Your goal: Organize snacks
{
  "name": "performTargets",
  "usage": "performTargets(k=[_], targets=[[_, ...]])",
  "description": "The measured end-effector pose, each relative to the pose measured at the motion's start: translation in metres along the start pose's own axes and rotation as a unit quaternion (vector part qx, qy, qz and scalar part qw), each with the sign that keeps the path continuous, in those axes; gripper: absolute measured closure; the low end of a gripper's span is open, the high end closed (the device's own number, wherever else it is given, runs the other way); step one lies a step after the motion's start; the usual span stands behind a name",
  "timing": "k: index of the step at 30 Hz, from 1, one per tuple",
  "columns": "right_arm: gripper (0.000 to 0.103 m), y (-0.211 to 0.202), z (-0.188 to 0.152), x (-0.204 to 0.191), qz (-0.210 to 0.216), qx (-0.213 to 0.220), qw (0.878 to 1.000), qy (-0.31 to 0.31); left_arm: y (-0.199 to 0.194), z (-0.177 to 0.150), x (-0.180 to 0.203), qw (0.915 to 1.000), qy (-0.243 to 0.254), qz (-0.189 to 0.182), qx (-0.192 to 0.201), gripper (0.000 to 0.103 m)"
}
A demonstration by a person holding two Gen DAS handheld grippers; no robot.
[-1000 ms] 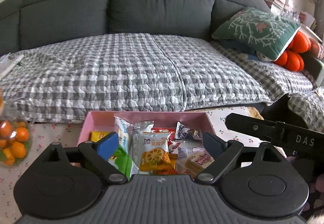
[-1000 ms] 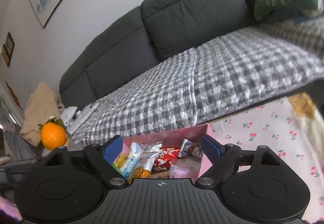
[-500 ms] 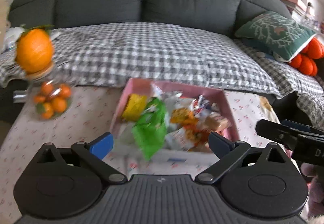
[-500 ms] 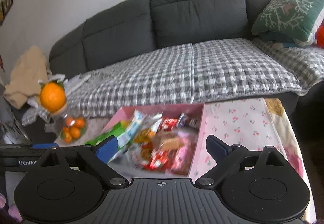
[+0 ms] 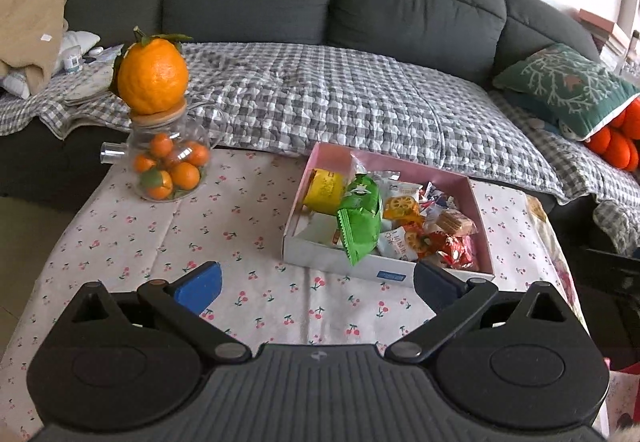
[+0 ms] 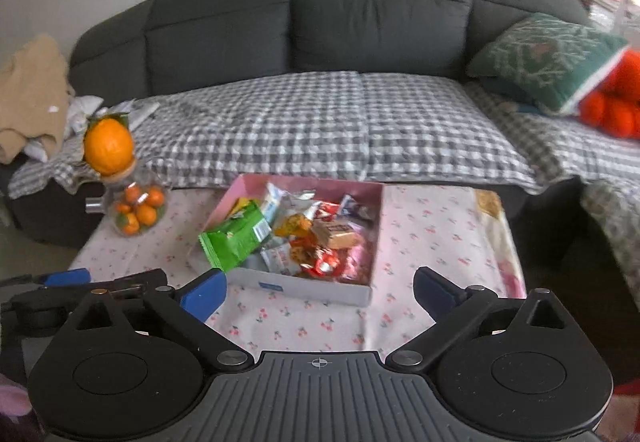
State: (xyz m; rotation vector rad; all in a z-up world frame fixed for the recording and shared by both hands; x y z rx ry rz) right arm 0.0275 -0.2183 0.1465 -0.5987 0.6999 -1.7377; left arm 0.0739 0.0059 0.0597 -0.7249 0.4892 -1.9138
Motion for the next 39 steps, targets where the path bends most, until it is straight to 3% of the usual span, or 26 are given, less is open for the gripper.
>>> performTargets(k=[4,8,13,20,24,39], targets=[[0.0,-0.007,-0.016,0.003,-0.036,-0.01,0.999,0.033,0.001,-0.012,-0.002,0.9998,0.001,0.011,-0.014,0.001],[0.0,0.007,-0.041,0.003,-0.034,-0.025,0.997,0.071,0.013,-0.026,-0.01,0.9981,-0.023,0.025,-0.052,0.001],[0.0,0.019,-0.07,0.004,-0.051,-0.005,0.998,0.023,0.023,-0.05,-0.017,0.9966,-0.006,0.051,-0.065,0.001],[0.0,0.029,-0.071,0.01,-0.03,0.013,0.999,0.023,0.031,-0.062,-0.022,0.9937,0.008,0.082,-0.077,0.001],[0.0,0.04,-0.074,0.008,-0.021,-0.008,0.999,0.025,0.032,-0.061,-0.013,0.9934,0.026,0.093,-0.061,0.001],[0.0,0.052,-0.086,-0.003,-0.03,-0.039,0.999,0.016,0.033,-0.067,-0.001,0.9905,0.055,0.099,-0.077,0.001]])
Point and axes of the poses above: each gripper's, at about its wrist camera, not at the fingertips, and y roughly the way its jaws point, x to its right, z to its top, the point moved 1 cm from there along y, roughly the way its jaws point, and after that the axes turned 15 degrees about -z, right-handed, at the moved point
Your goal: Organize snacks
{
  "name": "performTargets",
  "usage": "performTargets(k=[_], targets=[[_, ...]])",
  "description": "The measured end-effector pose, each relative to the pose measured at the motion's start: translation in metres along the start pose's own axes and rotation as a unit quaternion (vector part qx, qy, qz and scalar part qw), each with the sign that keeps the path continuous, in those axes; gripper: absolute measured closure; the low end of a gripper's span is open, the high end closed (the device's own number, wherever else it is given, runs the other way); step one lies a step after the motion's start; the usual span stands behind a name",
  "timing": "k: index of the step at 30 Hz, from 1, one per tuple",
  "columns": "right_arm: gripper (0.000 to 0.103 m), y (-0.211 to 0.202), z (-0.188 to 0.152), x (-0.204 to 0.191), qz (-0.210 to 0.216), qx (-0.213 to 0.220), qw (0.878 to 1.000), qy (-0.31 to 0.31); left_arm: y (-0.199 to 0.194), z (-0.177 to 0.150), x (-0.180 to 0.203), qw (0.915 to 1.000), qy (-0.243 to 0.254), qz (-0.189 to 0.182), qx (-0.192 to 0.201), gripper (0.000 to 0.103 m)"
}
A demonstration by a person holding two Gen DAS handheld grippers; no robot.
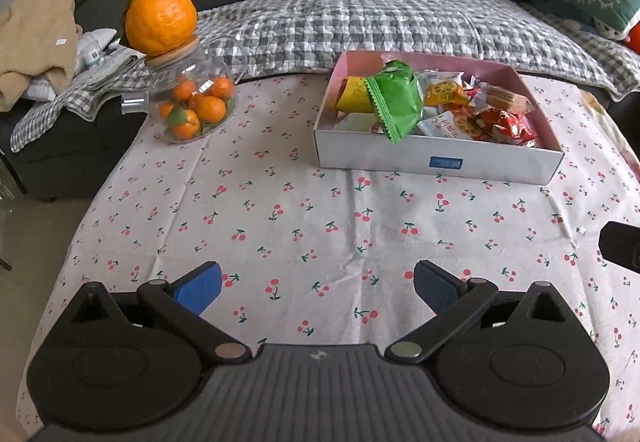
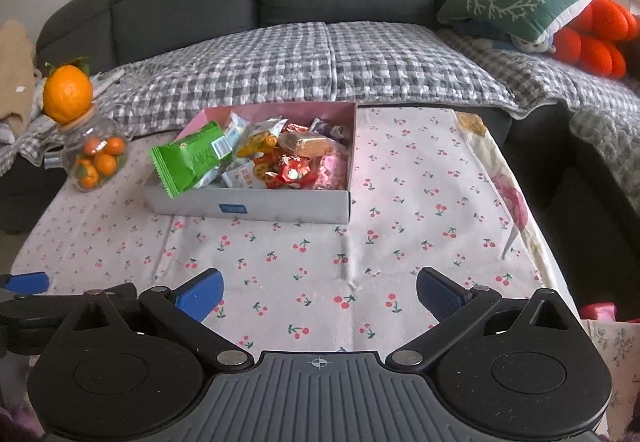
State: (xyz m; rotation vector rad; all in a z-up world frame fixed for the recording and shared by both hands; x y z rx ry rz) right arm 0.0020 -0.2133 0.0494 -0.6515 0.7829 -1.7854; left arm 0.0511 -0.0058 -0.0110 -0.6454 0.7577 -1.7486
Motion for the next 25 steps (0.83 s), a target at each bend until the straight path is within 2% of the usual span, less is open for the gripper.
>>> performTargets(k=[25], targets=[[0.0,-0.0019,-0.0056,-0.0057,-0.007,0.003,1.0,-0.013,-0.0054,-0.0039,-0.0016,0.9994,-0.012,-0.03,-0.012,0.001]])
Point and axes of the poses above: each gripper's, at about its wrist camera, not at the fingertips, and y roughly the way its jaws point, x to its right, z to its top, the point moved 1 cm from there along y, roughly the way its jaws point, and after that the axes turned 15 degrees about -z, right-handed, at the moved point
